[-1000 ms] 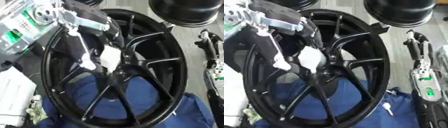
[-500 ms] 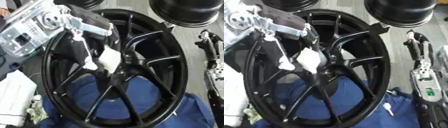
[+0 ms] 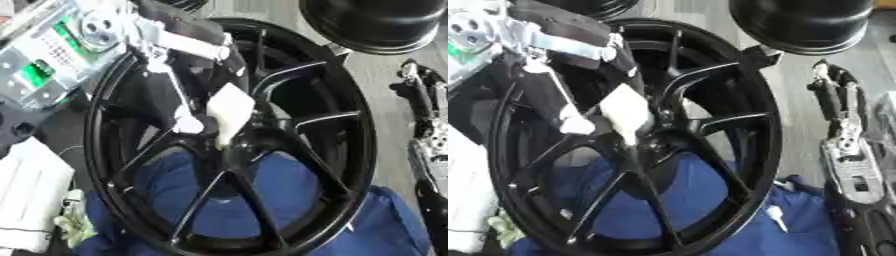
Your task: Pull the pin out of the wheel hub.
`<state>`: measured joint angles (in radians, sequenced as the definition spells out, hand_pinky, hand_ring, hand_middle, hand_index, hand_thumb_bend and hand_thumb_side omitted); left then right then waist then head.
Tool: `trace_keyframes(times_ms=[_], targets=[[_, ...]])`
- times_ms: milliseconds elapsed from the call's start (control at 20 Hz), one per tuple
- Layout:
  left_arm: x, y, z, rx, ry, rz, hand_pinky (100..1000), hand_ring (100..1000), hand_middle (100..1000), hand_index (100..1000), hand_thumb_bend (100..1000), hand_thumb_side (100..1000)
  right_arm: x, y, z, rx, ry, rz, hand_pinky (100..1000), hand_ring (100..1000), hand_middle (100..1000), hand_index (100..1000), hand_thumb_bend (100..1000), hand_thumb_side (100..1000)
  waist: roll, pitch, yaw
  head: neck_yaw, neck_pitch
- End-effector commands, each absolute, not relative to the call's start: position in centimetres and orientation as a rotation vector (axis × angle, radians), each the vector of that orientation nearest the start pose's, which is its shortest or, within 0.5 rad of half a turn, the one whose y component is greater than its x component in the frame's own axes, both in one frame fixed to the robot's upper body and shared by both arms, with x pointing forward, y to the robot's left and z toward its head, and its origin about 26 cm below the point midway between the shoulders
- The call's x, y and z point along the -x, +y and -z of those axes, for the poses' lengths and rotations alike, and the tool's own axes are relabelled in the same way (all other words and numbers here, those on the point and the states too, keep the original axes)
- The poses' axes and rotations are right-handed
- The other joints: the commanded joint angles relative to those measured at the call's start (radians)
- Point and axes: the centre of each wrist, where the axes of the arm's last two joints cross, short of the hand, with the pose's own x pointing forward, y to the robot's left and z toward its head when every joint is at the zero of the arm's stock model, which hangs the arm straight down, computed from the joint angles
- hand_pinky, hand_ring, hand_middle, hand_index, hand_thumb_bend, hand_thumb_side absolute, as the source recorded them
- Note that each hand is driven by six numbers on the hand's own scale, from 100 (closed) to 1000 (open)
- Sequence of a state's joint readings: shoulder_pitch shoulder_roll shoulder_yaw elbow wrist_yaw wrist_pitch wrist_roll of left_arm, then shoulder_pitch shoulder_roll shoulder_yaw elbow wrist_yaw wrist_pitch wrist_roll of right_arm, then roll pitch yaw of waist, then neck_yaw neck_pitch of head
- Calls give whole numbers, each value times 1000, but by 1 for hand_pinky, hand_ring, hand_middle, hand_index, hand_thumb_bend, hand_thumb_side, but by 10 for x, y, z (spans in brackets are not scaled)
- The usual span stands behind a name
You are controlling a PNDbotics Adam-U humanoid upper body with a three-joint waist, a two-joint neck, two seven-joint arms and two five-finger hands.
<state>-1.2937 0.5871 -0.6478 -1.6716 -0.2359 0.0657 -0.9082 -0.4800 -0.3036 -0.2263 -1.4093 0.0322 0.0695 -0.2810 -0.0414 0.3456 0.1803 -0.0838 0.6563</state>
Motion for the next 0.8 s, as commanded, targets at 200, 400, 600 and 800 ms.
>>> trace_keyframes(times_ms=[200,400,600,800], targets=[[-296,152,-431,670,2188,-2571,687,582,460,521,156,116,-385,-342,-142,562,-1867,179,783,647,681,768,100,714,-2,-19,9,-9,-6],[-290,204,-432,836,2402,-2465,682,579,457,519,129,108,-384,-345,-145,574,-1872,195,783,647,682,768,100,713,-1,-15,14,-19,-5],[-289,258,-417,1070,2605,-2372,678,580,460,523,104,111,-383,-350,-148,594,-1880,225,783,647,683,768,100,709,-4,-9,17,-24,-7],[-295,302,-390,1308,2780,-2299,677,584,467,532,100,119,-382,-354,-152,608,-1889,269,784,647,683,769,100,708,-9,-4,19,-26,-9]])
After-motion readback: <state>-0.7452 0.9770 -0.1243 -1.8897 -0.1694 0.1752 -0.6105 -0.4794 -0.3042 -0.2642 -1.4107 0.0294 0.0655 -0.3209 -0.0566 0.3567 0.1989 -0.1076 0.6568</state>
